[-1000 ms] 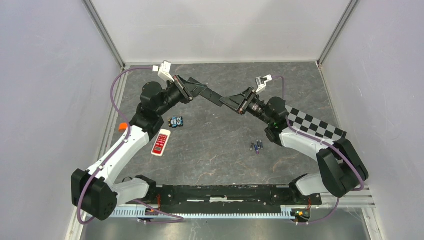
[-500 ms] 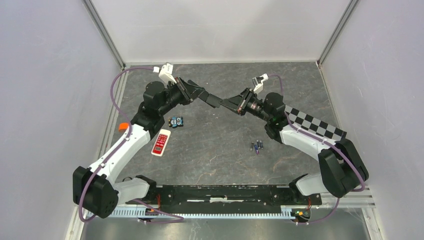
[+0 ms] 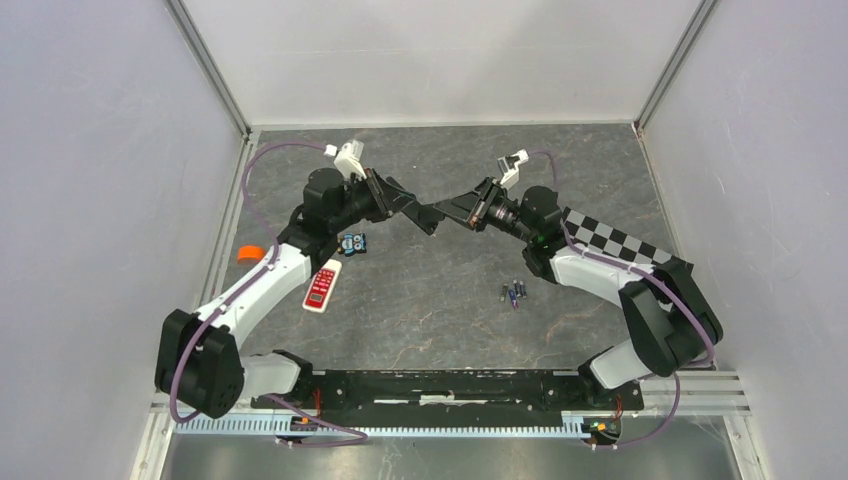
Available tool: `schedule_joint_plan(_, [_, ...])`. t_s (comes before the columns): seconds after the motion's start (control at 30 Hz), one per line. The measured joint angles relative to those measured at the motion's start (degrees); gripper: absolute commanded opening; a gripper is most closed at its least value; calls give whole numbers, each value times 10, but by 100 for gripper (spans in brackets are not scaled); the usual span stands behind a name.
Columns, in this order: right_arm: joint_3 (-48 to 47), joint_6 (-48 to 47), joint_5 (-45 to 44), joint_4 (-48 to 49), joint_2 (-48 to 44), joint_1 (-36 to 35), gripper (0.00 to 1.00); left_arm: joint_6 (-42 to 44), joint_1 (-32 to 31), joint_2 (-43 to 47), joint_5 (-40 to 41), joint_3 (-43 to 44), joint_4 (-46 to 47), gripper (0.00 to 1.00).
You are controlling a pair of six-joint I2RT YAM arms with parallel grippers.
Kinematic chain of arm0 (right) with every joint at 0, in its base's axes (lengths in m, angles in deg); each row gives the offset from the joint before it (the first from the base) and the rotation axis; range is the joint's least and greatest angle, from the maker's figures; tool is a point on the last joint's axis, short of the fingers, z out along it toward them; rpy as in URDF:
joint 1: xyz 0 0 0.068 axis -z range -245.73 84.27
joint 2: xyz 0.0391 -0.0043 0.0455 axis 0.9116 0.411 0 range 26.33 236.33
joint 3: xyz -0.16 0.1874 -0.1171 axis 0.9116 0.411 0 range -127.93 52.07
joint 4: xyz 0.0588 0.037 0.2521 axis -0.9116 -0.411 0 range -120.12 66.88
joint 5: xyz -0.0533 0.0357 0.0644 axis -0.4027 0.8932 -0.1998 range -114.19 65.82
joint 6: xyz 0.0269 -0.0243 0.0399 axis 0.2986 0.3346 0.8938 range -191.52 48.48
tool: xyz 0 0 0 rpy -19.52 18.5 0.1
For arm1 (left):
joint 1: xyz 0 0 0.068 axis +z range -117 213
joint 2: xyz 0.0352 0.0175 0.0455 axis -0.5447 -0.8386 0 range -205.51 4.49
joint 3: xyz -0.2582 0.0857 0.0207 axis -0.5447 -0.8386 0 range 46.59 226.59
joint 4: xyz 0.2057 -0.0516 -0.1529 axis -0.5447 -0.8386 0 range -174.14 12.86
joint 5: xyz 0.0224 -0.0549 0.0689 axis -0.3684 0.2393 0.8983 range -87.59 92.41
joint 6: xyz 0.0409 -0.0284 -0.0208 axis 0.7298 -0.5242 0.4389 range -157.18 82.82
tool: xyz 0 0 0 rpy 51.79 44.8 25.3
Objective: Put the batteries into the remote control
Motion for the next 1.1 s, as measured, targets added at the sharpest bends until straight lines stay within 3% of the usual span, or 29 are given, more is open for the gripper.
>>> schedule_joint_plan(0.03, [0, 2, 2, 6, 7, -1, 23, 0, -1, -3, -5, -1, 0, 2])
schedule_joint_plan(0.13, [0, 2, 9, 9, 20, -7, 3, 0, -1, -8, -16, -4, 1, 2])
schedule_joint_plan(0.17, [0, 0, 8, 5, 24, -9, 0, 2, -1, -8, -15, -4, 1, 2])
schedule_joint_plan(0.37, [0, -41, 5, -41, 26, -10, 0, 20, -2, -8, 15, -4, -31, 2])
schedule_joint_plan(0.53, [0, -118, -23, -140, 20, -12, 1, 53, -4, -8, 122, -4, -108, 2])
schedule_joint_plan(0.67, [5, -182, -49, -200, 27, -12, 8, 74, -1, 0, 153, -8, -132, 2])
schedule_joint_plan(0.87, [26, -255, -100, -260, 70, -12, 19, 97, -1, 43, 139, -28, -123, 2])
schedule_joint_plan(1.1, [27, -314, -177, -341, 81, -10, 46, 113, -1, 65, 79, -46, -80, 2])
